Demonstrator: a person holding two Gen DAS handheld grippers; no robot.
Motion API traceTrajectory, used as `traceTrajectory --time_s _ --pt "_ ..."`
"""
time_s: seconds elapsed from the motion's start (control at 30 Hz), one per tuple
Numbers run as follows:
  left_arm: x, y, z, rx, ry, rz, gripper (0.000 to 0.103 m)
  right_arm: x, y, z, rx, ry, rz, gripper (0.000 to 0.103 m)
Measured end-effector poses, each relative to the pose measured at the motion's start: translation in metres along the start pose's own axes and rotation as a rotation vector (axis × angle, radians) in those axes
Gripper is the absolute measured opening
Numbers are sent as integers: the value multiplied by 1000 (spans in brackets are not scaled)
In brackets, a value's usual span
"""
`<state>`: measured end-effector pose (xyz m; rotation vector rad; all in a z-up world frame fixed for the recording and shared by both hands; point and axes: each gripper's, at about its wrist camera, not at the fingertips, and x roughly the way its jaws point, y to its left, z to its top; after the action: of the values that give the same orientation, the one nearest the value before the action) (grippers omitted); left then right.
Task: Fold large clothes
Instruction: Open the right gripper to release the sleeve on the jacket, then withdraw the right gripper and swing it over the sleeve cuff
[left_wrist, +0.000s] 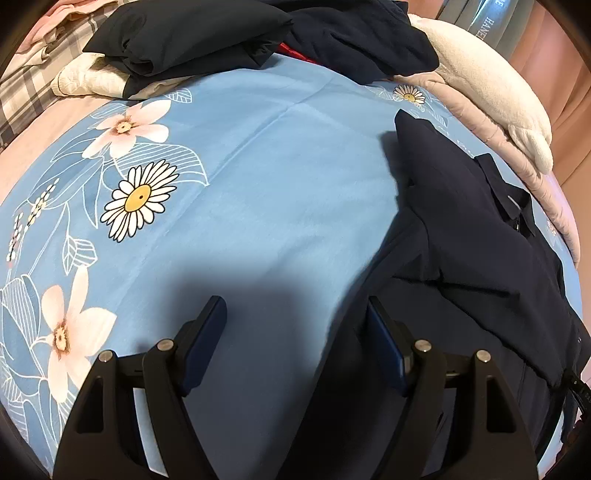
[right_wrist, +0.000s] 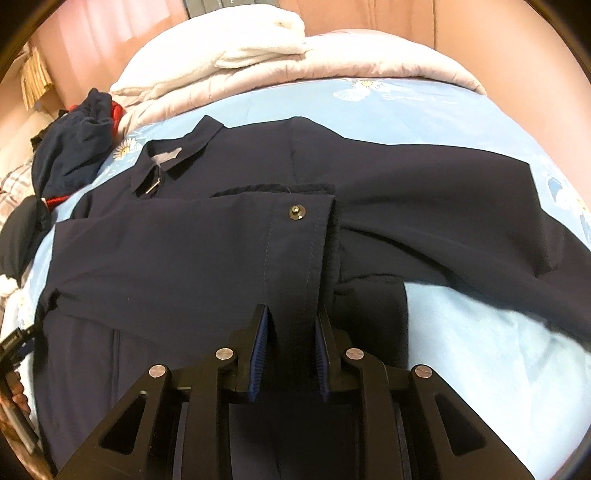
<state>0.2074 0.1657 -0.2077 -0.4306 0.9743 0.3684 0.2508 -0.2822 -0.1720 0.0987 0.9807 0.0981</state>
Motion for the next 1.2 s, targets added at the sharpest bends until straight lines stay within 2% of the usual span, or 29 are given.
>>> traceTrajectory --time_s 0.27,0.5,0.53,0.6,0.63,0.73,0.8,0.87,0.93,1.03,1.2 --pt "-12 -1 -7 -6 8 10 73 2 -8 -10 19 18 -62 20" --pt "-60 -3 -11 4 -70 -21 73 -26 -14 -13 47 -46 -88 20" --pt "-67 -3 -12 3 -82 -31 73 -32 -16 -13 53 -61 -89 23" --pt "-84 -6 -14 7 -109 -47 74 -49 -24 -14 77 -102 -83 38" --pt "-89 -8 -16 11 -118 -51 75 -57 -29 -14 92 -122 -82 49" --pt "-111 -16 -21 23 -152 -77 77 -86 -57 -19 168 -191 -72 54" --pt "-127 -25 -26 31 -174 -106 83 -100 -81 -24 240 -219 -73 68" --pt "-138 -34 -32 40 -192 -135 91 -110 -105 -31 308 -246 -83 87" --pt "-146 -49 -42 57 -194 -175 98 -119 -135 -41 372 -281 -113 91" --pt "-154 -83 -66 154 -163 -265 99 -122 -174 -55 480 -305 -150 91" --pt "-146 -120 -95 222 -110 -318 99 -119 -233 -88 664 -307 -181 91"
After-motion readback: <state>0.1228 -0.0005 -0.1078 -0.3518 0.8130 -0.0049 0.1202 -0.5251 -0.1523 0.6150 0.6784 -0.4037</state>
